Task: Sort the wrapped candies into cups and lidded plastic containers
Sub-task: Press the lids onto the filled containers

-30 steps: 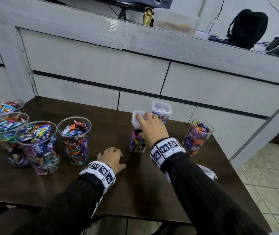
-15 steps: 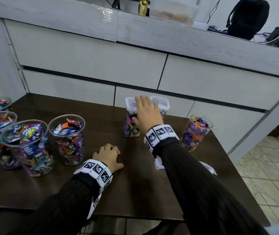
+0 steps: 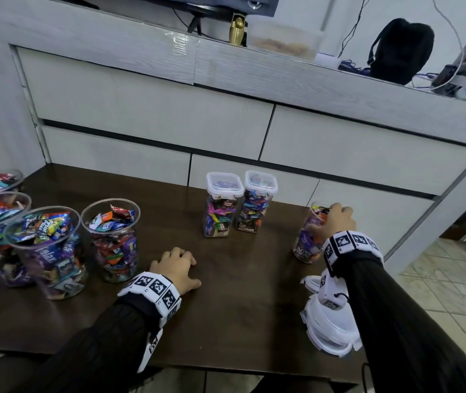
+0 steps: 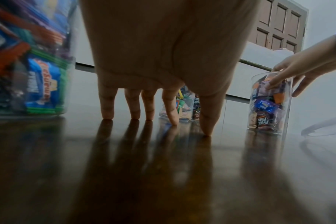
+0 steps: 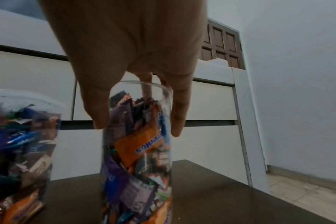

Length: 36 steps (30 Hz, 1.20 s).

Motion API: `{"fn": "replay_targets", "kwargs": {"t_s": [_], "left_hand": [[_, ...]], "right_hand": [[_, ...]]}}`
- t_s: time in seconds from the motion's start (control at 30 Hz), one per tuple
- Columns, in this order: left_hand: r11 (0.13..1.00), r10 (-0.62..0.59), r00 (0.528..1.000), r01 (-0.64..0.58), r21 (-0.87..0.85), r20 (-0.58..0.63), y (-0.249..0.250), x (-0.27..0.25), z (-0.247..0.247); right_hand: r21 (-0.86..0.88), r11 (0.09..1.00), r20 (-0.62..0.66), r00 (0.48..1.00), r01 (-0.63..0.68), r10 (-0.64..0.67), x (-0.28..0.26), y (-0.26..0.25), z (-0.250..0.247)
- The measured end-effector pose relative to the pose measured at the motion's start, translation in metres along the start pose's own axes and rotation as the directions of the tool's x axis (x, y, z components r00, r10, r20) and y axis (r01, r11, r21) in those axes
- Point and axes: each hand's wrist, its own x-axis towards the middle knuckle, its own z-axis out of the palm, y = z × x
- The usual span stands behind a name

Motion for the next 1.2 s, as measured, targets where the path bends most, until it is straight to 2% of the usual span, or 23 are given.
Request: {"fn": "replay_targets", "kwargs": {"t_s": [0.13,0.3,0.4,0.53,0.67,0.8,0.9,0.93,0.97,1.03,1.1,1.13,1.2], "left_hand": [[0.997,0.013,1.000,-0.014,-0.072,-0.018,-0.003,-0.002,-0.002],[0.952,0.042,0.992,-0.076,-0.295,-0.120,-0.003,-0.007,-0.007],[0.872,0.151,0.970,-0.223,-0.437,-0.192,0.000,-0.013,-0.008],[0.642,0.305,0.900,-0.437,-0.630,-0.313,0.007,-0.024,-0.014],[0.548,0.410,0.862,-0.494,-0.675,-0.297,0.011,-0.032,-0.022],[0.473,0.481,0.843,-0.480,-0.739,-0.240,0.008,-0.039,-0.019],[0.447,0.499,0.830,-0.493,-0.747,-0.249,0.009,-0.044,-0.016],[0.444,0.489,0.832,-0.495,-0.746,-0.261,0.011,-0.045,-0.016],[0.444,0.475,0.835,-0.500,-0.744,-0.278,0.012,-0.045,-0.016],[0.455,0.450,0.843,-0.500,-0.737,-0.294,0.013,-0.044,-0.016],[0.475,0.440,0.855,-0.480,-0.737,-0.273,0.014,-0.043,-0.016],[0.481,0.438,0.860,-0.470,-0.740,-0.262,0.014,-0.043,-0.016],[0.487,0.434,0.868,-0.452,-0.747,-0.242,0.013,-0.042,-0.017]], "right_hand": [[0.039,0.999,-0.002,0.999,0.037,-0.037,-0.009,-0.005,-0.002],[0.130,0.966,0.083,0.968,0.225,-0.237,-0.043,-0.023,-0.003],[0.159,0.911,0.122,0.908,0.380,-0.400,-0.073,-0.037,0.000],[0.208,0.808,0.107,0.808,0.552,-0.580,-0.117,-0.053,0.007],[0.270,0.709,0.109,0.711,0.652,-0.695,-0.152,-0.064,0.012],[0.429,0.625,0.162,0.625,0.652,-0.764,-0.162,-0.062,0.008],[0.616,0.563,0.230,0.557,0.551,-0.798,-0.157,-0.052,0.001],[0.679,0.548,0.237,0.561,0.489,-0.793,-0.154,-0.047,-0.002],[0.721,0.548,0.230,0.599,0.424,-0.767,-0.149,-0.041,-0.004],[0.723,0.595,0.183,0.733,0.351,-0.655,-0.129,-0.023,-0.006],[0.533,0.774,0.171,0.853,0.341,-0.494,-0.100,0.002,-0.006],[0.380,0.871,0.199,0.892,0.312,-0.406,-0.087,0.015,-0.004],[0.090,0.977,0.309,0.927,0.196,-0.214,-0.067,0.040,0.005]]}}
